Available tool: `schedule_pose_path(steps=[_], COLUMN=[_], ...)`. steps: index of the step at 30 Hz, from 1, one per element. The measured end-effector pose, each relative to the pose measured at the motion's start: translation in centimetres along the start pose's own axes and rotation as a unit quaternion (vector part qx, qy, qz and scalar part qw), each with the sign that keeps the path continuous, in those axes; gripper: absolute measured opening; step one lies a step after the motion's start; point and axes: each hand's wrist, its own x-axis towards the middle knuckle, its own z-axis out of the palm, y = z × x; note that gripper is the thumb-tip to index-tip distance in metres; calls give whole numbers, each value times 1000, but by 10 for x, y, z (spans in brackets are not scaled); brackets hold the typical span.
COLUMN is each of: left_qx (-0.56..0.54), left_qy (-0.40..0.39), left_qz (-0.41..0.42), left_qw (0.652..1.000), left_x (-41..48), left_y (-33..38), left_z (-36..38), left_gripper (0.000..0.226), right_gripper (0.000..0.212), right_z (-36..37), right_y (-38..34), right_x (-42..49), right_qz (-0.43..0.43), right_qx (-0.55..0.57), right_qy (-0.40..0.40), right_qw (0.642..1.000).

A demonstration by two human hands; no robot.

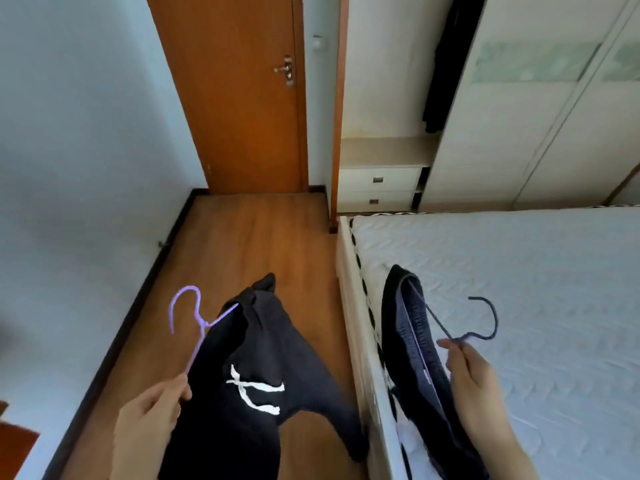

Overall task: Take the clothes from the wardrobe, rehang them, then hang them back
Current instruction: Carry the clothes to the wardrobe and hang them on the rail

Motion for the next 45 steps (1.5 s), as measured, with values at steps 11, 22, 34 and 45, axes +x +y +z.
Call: schedule_pose_path(steps=[11, 22, 34, 45], left_qx=[-22, 50, 166, 134], left_qy=[4, 121, 19, -188], left_qz=[-62, -102, -10, 5], left_qw=[998, 986, 986, 973], left_x=[139, 328, 561, 799], left_y=[-1, 63, 208, 344], left_z=[-38, 22, 201, 437], left_gripper=[33, 31, 33, 37], right_gripper=[22, 27, 27, 24], right_z=[147, 317, 387, 398], right_y=[-59, -124, -168, -226], right_x=[58, 288, 536, 758], right_qz=[1, -28, 31, 70], right_qx=[-26, -14, 25, 27], right_qy=[-10, -125, -83, 119], right_qw=[1000, 992, 996, 990])
